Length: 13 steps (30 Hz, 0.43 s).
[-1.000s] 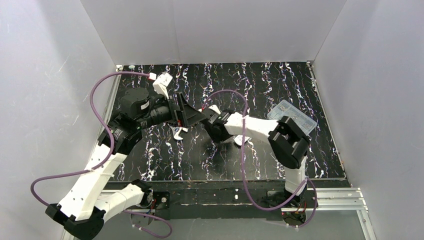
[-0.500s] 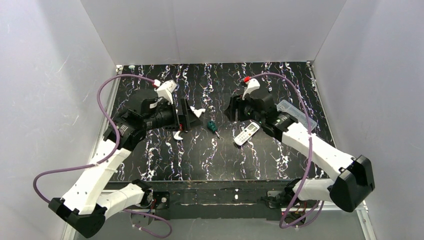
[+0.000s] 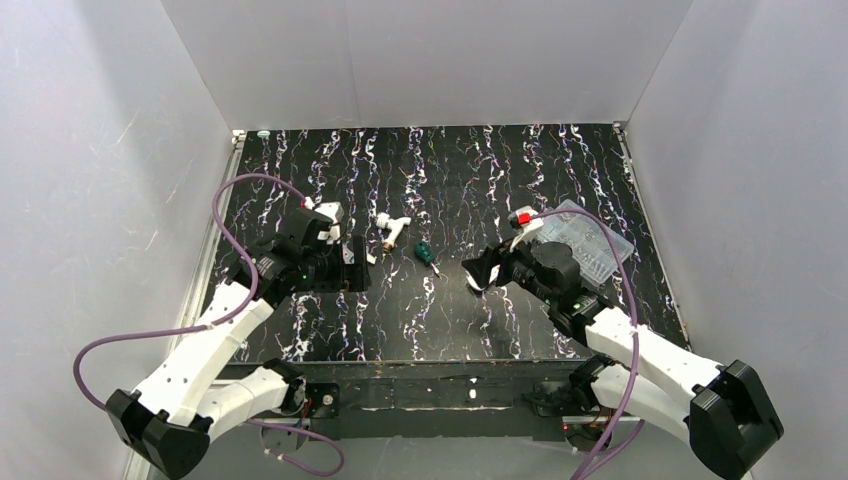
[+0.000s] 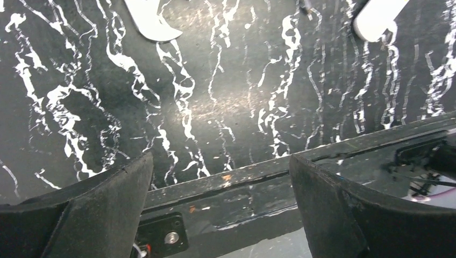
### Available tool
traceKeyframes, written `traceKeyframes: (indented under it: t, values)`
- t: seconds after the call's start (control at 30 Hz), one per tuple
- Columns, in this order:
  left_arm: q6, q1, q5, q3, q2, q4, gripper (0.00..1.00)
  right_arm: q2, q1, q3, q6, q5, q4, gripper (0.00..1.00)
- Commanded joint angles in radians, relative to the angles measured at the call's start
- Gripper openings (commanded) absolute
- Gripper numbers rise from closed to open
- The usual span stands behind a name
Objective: Load the batteries into the remote control
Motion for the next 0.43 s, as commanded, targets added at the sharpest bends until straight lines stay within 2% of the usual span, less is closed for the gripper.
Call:
traceKeyframes:
  t: [0.0, 0.13, 0.4]
  values:
    - [0.048, 0.004, -0.068, -0.070, -0.061, -0.069, 0.99, -0.013, -0.002, -0.042, 0.013, -0.004, 0.186, 0.77]
    - [0.055, 0.004, -0.089, -0.103, -0.089, -0.050, 1.00, -0.005, -0.002, -0.063, 0.042, -0.013, 0.219, 0.77]
    - [0.072, 0.004, -0.120, -0.101, -0.098, -0.066, 0.99, 0.014, -0.002, -0.034, 0.012, -0.030, 0.167, 0.76]
